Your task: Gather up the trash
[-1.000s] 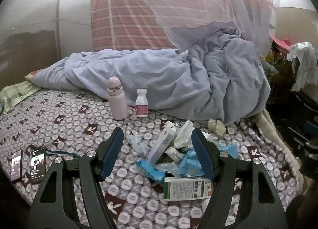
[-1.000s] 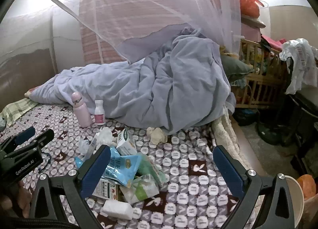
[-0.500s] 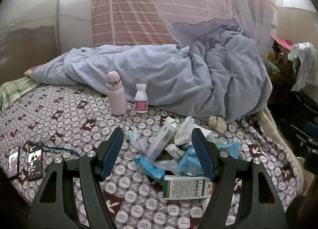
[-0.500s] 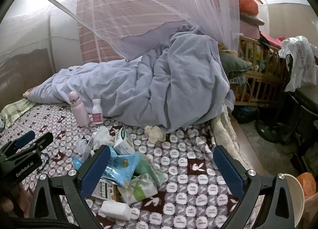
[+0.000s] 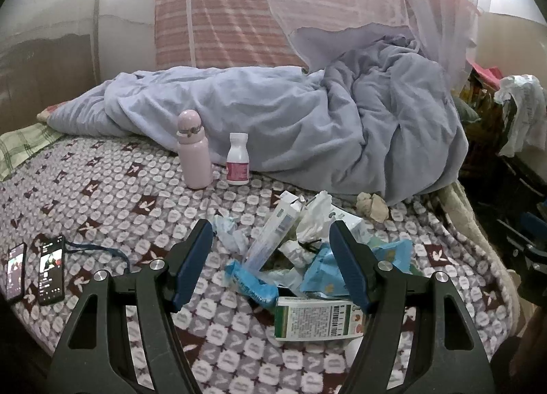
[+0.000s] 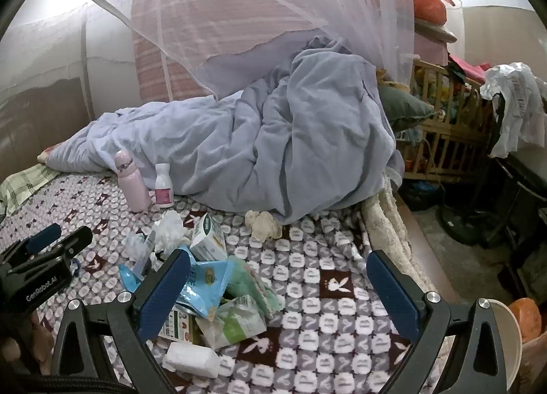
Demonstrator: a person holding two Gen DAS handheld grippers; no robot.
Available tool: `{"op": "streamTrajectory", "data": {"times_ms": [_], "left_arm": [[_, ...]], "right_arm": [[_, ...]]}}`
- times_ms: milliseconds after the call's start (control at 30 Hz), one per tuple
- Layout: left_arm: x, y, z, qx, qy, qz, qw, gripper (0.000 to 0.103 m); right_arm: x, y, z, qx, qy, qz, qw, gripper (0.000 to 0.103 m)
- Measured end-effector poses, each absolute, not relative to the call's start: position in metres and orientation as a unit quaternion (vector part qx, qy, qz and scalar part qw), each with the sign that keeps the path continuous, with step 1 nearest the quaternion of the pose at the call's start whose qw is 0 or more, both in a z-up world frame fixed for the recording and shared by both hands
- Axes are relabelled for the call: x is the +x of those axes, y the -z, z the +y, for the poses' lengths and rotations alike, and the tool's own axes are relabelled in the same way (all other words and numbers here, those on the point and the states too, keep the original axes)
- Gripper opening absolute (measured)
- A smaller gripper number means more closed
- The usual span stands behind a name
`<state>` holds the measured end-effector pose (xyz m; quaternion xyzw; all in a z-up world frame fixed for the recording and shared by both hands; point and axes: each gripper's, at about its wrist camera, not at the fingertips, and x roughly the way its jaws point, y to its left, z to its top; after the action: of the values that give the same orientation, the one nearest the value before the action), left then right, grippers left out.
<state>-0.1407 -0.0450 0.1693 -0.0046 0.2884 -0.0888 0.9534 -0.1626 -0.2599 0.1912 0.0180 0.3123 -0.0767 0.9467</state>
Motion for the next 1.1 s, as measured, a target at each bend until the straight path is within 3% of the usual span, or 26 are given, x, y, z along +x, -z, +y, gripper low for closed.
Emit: {"op": "streamTrajectory", "data": {"times_ms": [1100], "left_arm": [[-0.122, -0.147, -0.03, -0.001, 0.063, 0.323, 0.944, 0.07]], "right_arm": [[-0.153, -0.172, -0.26, 0.018, 0.064, 0.345, 0.936, 0.102]]}}
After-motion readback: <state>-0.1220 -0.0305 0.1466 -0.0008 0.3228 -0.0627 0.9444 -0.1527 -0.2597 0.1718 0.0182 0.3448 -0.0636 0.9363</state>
